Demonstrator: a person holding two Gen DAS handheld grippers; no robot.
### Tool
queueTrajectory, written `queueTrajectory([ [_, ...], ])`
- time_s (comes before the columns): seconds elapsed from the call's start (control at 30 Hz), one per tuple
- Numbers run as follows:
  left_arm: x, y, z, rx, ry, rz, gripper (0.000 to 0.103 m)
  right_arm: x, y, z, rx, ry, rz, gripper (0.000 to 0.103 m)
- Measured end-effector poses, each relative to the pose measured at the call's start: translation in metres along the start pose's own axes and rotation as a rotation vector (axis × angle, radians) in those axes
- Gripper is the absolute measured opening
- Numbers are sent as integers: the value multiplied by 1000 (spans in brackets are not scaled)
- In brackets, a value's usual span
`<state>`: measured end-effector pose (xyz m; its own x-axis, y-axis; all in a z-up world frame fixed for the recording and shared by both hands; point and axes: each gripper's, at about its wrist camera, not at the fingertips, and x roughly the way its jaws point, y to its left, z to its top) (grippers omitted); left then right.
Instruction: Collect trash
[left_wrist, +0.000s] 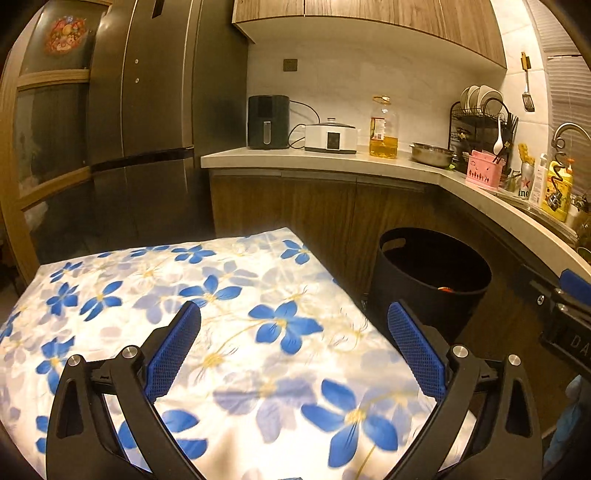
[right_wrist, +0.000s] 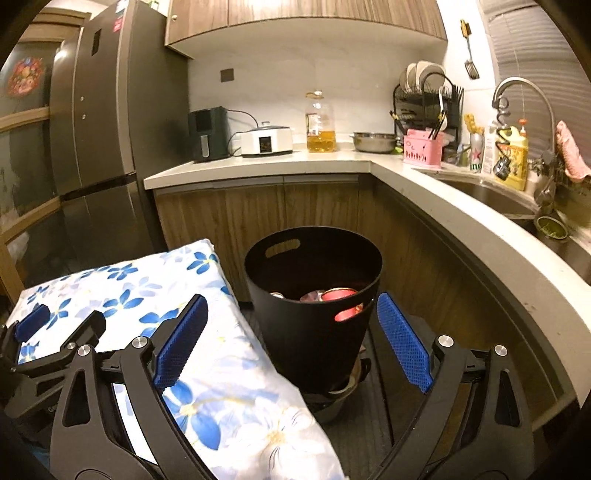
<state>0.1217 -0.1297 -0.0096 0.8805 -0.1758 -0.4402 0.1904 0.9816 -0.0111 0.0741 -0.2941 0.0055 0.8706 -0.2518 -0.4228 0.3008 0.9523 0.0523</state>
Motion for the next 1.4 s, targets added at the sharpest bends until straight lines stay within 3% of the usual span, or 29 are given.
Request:
queueTrajectory([
  [0.63, -69, 29, -25, -10, -44, -8, 97, -89, 29, -29, -33, -56, -14, 92],
  [1.4, -83, 39, -30, -29, -47, -10, 97, -103, 40, -33, -45, -68, 4, 92],
])
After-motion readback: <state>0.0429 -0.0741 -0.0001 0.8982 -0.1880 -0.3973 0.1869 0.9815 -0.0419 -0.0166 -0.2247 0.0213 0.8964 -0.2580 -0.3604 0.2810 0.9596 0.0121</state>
